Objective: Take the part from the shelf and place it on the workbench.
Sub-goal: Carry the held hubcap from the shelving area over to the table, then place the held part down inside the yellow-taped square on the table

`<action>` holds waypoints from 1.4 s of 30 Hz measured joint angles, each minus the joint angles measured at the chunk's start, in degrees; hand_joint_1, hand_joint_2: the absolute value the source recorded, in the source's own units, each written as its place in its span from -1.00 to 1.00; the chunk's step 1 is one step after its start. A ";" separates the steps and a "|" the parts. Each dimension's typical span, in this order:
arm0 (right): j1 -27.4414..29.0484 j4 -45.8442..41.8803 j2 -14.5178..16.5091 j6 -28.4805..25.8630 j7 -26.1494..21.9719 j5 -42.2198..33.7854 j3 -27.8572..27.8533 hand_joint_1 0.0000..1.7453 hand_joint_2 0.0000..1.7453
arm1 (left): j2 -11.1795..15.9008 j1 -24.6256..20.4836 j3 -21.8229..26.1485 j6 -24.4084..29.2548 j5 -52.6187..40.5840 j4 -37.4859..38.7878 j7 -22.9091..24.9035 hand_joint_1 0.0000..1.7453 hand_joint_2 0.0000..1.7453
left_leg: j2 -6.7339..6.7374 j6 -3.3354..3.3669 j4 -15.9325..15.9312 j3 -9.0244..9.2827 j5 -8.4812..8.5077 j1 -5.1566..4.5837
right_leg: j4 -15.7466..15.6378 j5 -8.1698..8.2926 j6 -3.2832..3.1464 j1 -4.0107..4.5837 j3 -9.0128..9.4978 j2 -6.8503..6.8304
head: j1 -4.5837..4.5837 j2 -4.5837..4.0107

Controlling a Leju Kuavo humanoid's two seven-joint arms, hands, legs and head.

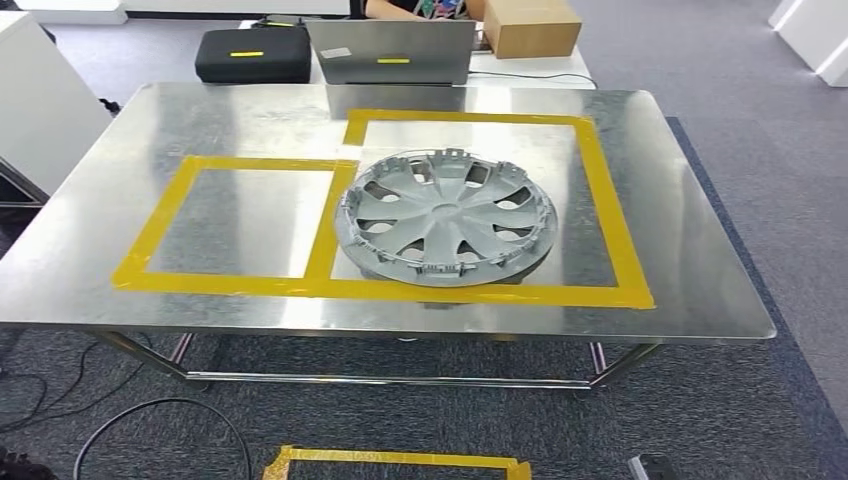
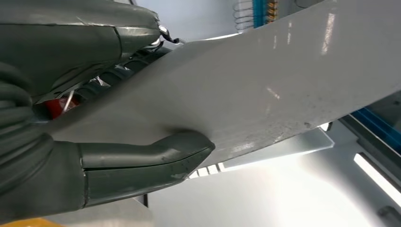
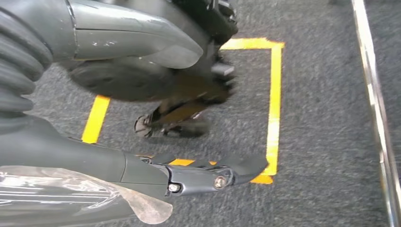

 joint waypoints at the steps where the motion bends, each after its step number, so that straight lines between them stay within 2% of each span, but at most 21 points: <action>1: 0.15 0.02 -0.03 -0.05 -0.18 -0.37 0.13 -1.00 1.00 | 0.18 0.02 -0.09 -0.03 0.09 0.10 0.48 1.00 1.00 | -0.53 0.12 0.01 0.07 -0.14 -0.04 | 2.68 -0.24 0.02 0.01 -1.88 0.31 | 0.02 0.00; 2: 0.26 0.04 -0.04 -0.08 -0.37 -0.72 0.25 -1.00 1.00 | 0.36 0.04 -0.20 -0.06 0.09 0.21 0.84 1.00 1.00 | -1.00 0.18 0.03 0.21 -0.30 -0.07 | 3.30 0.73 0.02 0.02 -2.88 0.41 | 0.03 -0.01; 3: 0.32 0.07 -0.06 -0.09 -0.51 -1.02 0.34 -1.00 1.00 | 0.53 0.05 -0.29 -0.09 0.06 0.30 1.07 1.00 1.00 | -1.38 0.16 0.07 0.45 -0.53 -0.08 | 1.55 2.86 0.01 0.01 -2.73 0.44 | 0.02 0.00; 5: 0.26 0.11 -0.13 -0.07 -0.67 -1.50 0.44 -1.00 1.00 | 0.81 0.05 -0.42 -0.13 0.02 0.41 1.21 1.00 1.00 | -1.90 -0.20 0.34 1.02 -1.20 -0.14 | -5.64 7.61 -0.08 -0.04 -0.36 0.73 | 0.03 0.01; 6: 0.20 0.13 -0.15 -0.04 -0.71 -1.73 0.45 -1.00 1.00 | 0.96 0.03 -0.47 -0.13 0.02 0.43 1.28 1.00 1.00 | -2.03 -0.47 0.62 1.15 -1.59 -0.22 | -8.83 8.75 -0.23 -0.07 1.07 0.98 | 0.02 0.01; 8: 0.18 0.19 -0.19 0.01 -0.76 -2.19 0.46 -1.00 1.00 | 1.26 -0.01 -0.51 -0.13 0.00 0.46 1.45 1.00 1.00 | -2.20 -1.01 0.94 1.11 -2.03 -0.38 | -11.30 8.58 -0.72 0.01 2.38 1.42 | -0.03 0.01; 12: 0.31 0.33 -0.22 0.18 -0.95 -2.45 0.56 -1.00 1.00 | 1.72 -0.05 -0.85 -0.12 -0.10 0.58 1.58 1.00 1.00 | -1.46 -2.14 3.00 0.41 -3.38 -0.24 | -11.82 8.20 -2.01 -0.26 3.26 1.15 | -0.31 0.02; 16: 0.49 0.49 -0.24 0.38 -1.03 -2.57 0.60 -1.00 1.00 | 2.08 -0.08 -1.15 -0.08 -0.15 0.87 1.58 1.00 1.00 | -0.30 -3.28 16.67 -7.25 -8.03 0.31 | -11.88 6.90 -2.49 -0.36 4.70 0.46 | -0.64 0.02; 17: 0.56 0.53 -0.24 0.41 -1.03 -2.62 0.62 -1.00 1.00 | 2.12 -0.05 -1.20 -0.07 -0.15 0.97 1.58 1.00 1.00 | -0.28 -3.30 18.02 -8.41 -7.55 0.39 | -11.88 6.49 -2.46 -0.36 5.20 0.33 | -0.64 0.02; 18: 0.60 0.56 -0.24 0.42 -1.03 -2.66 0.65 -1.00 1.00 | 2.16 -0.03 -1.23 -0.07 -0.14 1.06 1.58 1.00 1.00 | -0.27 -3.18 16.89 -8.42 -5.68 0.43 | -11.88 6.01 -2.42 -0.36 5.89 0.22 | -0.64 0.02; 21: 0.48 0.59 -0.24 0.50 -1.15 -2.65 0.78 -1.00 1.00 | 2.29 -0.03 -1.28 -0.04 -0.06 1.16 1.57 1.00 1.00 | 0.04 -2.11 6.86 -4.71 1.00 0.08 | -12.11 4.49 -2.07 -0.31 7.62 0.00 | -0.62 0.02; 23: 0.28 0.60 -0.24 0.50 -1.24 -2.67 0.85 -1.00 1.00 | 2.41 -0.13 -1.33 -0.04 -0.02 1.20 1.60 1.00 1.00 | 0.29 -1.39 3.46 -3.15 0.87 -0.34 | -12.55 4.11 -1.42 -0.26 8.19 -0.21 | -0.61 0.01; 26: 0.08 0.60 -0.25 0.45 -1.35 -2.68 1.02 -1.00 1.00 | 2.50 -0.16 -1.42 -0.04 -0.06 1.21 1.78 1.00 1.00 | 0.07 -0.60 1.30 -1.65 0.32 -0.23 | -12.58 4.71 -0.36 -0.22 9.18 -0.48 | -0.57 0.01; 28: -0.14 0.62 -0.30 0.20 -1.48 -2.66 1.09 -1.00 1.00 | 2.50 -0.30 -1.49 -0.04 -0.44 1.22 2.34 1.00 1.00 | 0.06 -0.07 0.27 -0.33 0.24 0.06 | -8.75 3.74 -0.15 -0.19 6.95 -0.10 | -0.37 0.02; 30: -0.24 0.66 -0.32 -0.29 -1.48 -2.76 1.09 -1.00 1.00 | 2.53 -0.52 -1.57 -0.09 -1.15 1.27 3.73 1.00 1.00 | 0.23 0.35 -0.04 0.25 -0.24 0.04 | -1.75 1.06 -0.11 -0.15 2.21 0.30 | -0.19 0.02; 32: -0.10 0.69 -0.33 -0.67 -1.44 -2.91 1.14 -1.00 1.00 | 2.56 -0.57 -1.73 -0.20 -1.68 1.38 5.15 1.00 1.00 | 0.33 0.51 -0.02 0.60 -0.76 -0.07 | 2.93 -0.86 0.01 -0.14 -1.73 0.38 | -0.15 0.02; 34: 0.17 0.72 -0.34 -0.99 -1.53 -3.11 1.30 -1.00 1.00 | 2.66 -0.58 -2.15 -0.55 -2.17 1.58 6.47 1.00 1.00 | 0.51 0.47 -0.02 1.42 -1.43 -0.14 | 2.07 1.29 0.05 -0.10 -3.05 0.35 | -0.15 0.02; 36: 0.29 0.74 -0.44 -1.39 -1.72 -3.38 1.45 -1.00 1.00 | 2.93 -0.59 -2.69 -1.47 -3.11 1.86 8.35 1.00 1.00 | 1.04 0.24 -0.02 2.81 -2.46 -0.16 | -4.22 6.99 -0.12 -0.02 -1.86 -0.21 | -0.13 0.02; 37: 0.26 0.74 -0.50 -1.58 -1.80 -3.54 1.51 -1.00 1.00 | 3.08 -0.62 -2.88 -2.04 -3.69 2.02 9.31 1.00 1.00 | 1.39 0.02 0.05 3.49 -3.00 -0.21 | -7.35 8.71 -0.25 0.17 -1.16 -0.92 | -0.16 0.01; 39: 0.18 0.74 -0.62 -1.89 -1.98 -3.79 1.59 -1.00 1.00 | 3.49 -0.70 -3.09 -3.15 -4.88 2.38 11.02 1.00 1.00 | 2.13 -0.63 0.30 4.20 -3.96 -0.42 | -10.45 9.79 -0.96 0.58 -0.33 -2.11 | -0.16 0.01; 42: 0.29 0.63 -0.75 -2.41 -2.08 -4.02 1.73 -1.00 1.00 | 4.19 -1.04 -3.74 -5.69 -7.67 2.81 14.53 1.00 1.00 | 2.65 -1.56 0.96 4.88 -4.74 -0.55 | -10.99 10.16 -2.18 0.49 0.25 -1.43 | -0.08 0.02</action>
